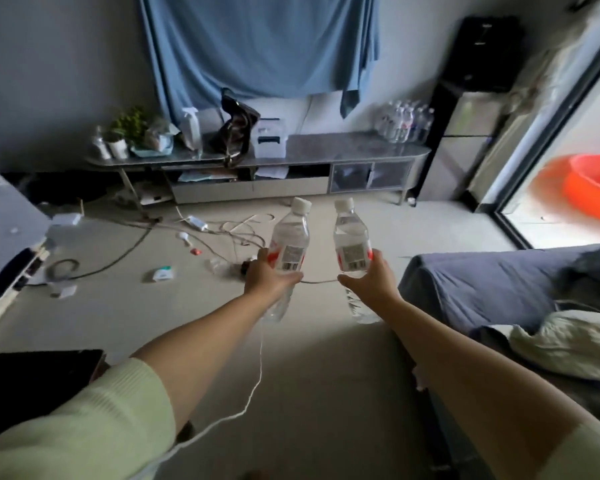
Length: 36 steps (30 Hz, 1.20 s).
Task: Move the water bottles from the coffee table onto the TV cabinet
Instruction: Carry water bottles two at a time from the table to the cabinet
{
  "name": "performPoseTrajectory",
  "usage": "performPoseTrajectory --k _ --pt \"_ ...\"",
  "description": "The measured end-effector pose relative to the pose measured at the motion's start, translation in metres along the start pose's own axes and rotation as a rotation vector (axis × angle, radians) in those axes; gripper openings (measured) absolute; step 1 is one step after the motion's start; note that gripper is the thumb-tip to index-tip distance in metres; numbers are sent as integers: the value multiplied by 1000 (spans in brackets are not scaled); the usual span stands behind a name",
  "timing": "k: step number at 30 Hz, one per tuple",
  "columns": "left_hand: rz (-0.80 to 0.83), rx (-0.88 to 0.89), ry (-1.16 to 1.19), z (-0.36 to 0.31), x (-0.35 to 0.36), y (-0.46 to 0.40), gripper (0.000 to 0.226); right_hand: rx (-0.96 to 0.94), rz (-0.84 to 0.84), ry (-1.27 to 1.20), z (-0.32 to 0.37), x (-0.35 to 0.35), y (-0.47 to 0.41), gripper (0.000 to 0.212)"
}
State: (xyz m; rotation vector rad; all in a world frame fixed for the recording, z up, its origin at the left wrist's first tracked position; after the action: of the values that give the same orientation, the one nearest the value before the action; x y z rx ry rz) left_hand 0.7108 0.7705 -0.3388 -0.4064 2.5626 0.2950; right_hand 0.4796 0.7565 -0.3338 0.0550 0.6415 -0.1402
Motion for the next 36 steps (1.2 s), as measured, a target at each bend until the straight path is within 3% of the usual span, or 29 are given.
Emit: performPoseTrajectory --k 7,14,19,29,36 --pt "132 66 -58 -46 83 -50 75 116 -141 -12 -50 -49 -44 68" --pt "268 161 -109 -99 140 -134 73 177 -280 -48 -59 -75 -125 65" --pt "278 173 -108 -127 160 -190 73 209 -356 -76 -59 -86 -165 62" --pt "361 158 -115 -171 246 -270 71 248 -356 -46 -90 -112 -278 58" --pt "328 89 -96 -220 315 -343 71 243 -305 -10 -116 -148 -390 59"
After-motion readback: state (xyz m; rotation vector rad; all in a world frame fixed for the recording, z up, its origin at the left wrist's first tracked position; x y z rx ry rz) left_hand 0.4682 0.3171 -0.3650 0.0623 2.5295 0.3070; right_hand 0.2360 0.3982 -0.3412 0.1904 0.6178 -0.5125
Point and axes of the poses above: each hand's wrist, its own y-axis away from the middle knuckle, its own x-axis out of the palm, z = x × y, the point moved 8 cm from there along -y, towards the middle knuckle, and after that the axes turned 4 degrees about -z, right-handed, at the moved point
